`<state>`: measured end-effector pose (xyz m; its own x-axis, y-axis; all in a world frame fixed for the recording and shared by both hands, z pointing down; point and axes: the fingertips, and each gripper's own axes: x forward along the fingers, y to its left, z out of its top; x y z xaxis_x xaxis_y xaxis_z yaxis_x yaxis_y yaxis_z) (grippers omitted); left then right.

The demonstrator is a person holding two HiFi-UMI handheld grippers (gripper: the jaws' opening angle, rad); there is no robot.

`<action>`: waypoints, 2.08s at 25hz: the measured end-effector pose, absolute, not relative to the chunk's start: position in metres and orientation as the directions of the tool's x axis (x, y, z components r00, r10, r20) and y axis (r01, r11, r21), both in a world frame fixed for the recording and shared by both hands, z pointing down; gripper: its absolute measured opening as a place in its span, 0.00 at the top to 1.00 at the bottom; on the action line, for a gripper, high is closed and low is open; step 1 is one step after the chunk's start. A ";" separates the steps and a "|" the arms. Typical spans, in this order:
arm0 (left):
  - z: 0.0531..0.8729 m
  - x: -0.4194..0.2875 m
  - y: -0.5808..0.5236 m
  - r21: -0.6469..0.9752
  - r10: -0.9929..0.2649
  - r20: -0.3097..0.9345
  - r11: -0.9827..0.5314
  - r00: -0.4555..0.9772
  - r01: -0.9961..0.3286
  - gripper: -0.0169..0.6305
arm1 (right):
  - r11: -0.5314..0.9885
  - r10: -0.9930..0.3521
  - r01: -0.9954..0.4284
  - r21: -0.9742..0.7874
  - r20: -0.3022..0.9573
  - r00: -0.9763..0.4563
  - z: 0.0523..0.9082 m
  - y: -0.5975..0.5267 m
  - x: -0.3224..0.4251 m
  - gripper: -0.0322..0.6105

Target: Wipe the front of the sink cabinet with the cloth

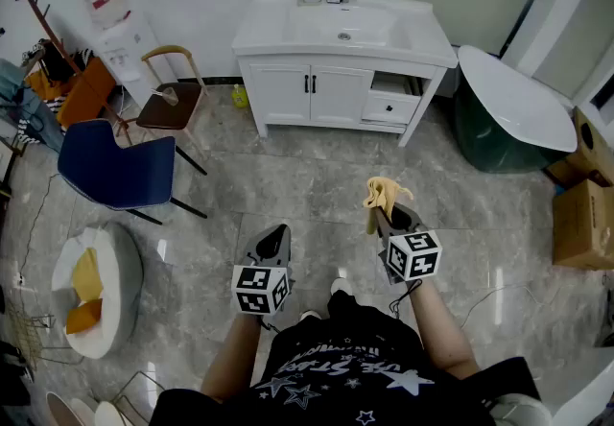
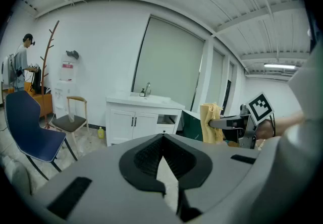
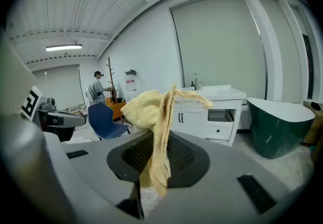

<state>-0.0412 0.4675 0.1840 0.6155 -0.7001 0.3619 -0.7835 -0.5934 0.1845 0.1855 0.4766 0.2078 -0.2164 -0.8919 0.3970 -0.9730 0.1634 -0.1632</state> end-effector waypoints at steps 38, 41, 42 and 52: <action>0.225 -0.070 0.196 0.176 -0.764 0.469 -0.411 0.444 -0.894 0.95 | 0.256 -0.849 -0.930 -0.263 0.399 -0.347 0.260 0.145 0.196 0.82; 0.216 -0.057 0.144 0.156 -0.779 0.462 -0.399 0.423 -0.904 0.95 | 0.279 -0.832 -0.919 -0.278 0.407 -0.376 0.265 0.093 0.204 0.82; 0.213 -0.053 0.129 0.150 -0.785 0.460 -0.391 0.414 -0.908 0.95 | 0.285 -0.828 -0.915 -0.285 0.408 -0.385 0.266 0.079 0.206 0.82; 0.213 -0.065 0.059 0.148 -0.825 0.454 -0.303 0.337 -0.942 0.95 | 0.376 -0.762 -0.878 -0.297 0.440 -0.476 0.294 -0.001 0.176 0.82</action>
